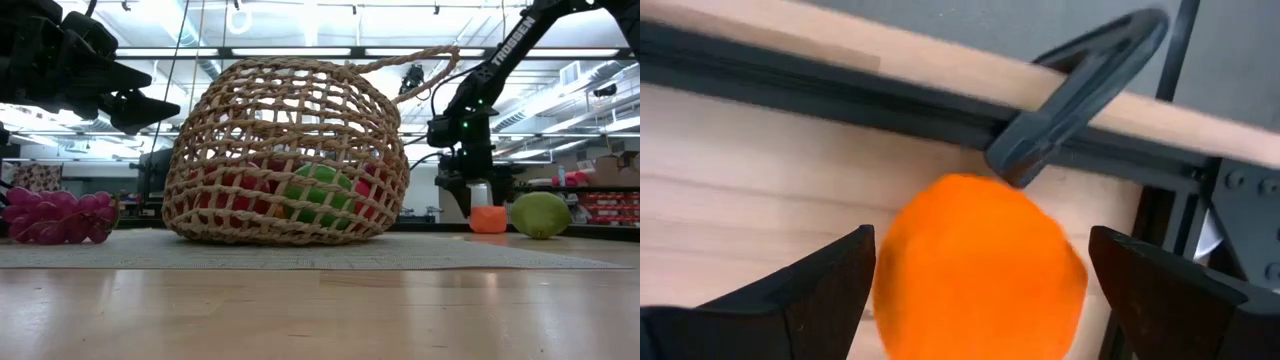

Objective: Build produce basket
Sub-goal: Put the orange into the brown basket

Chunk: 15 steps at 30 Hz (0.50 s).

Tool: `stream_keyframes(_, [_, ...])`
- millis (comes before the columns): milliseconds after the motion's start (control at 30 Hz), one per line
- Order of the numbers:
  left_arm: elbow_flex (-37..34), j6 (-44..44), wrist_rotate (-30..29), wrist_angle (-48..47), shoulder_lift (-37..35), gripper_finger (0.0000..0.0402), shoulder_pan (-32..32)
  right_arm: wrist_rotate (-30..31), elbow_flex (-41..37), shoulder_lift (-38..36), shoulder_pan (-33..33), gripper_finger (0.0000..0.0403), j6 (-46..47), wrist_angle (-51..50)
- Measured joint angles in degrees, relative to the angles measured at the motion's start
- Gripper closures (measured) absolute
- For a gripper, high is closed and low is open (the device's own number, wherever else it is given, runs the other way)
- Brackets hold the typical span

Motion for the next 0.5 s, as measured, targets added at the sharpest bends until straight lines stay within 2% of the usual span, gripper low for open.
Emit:
stream_keyframes(267, [0.00,0.01,0.00,-0.01,0.01,0.0015,0.01,-0.25,-0.45,-0.02,-0.03,0.0032,5.54,-2.13])
stream_keyframes(500, [0.00,0.00,0.01,0.00,0.00,0.0015,-0.01,-1.09,-1.88,-0.04,2.00,0.0032,5.60,-2.12])
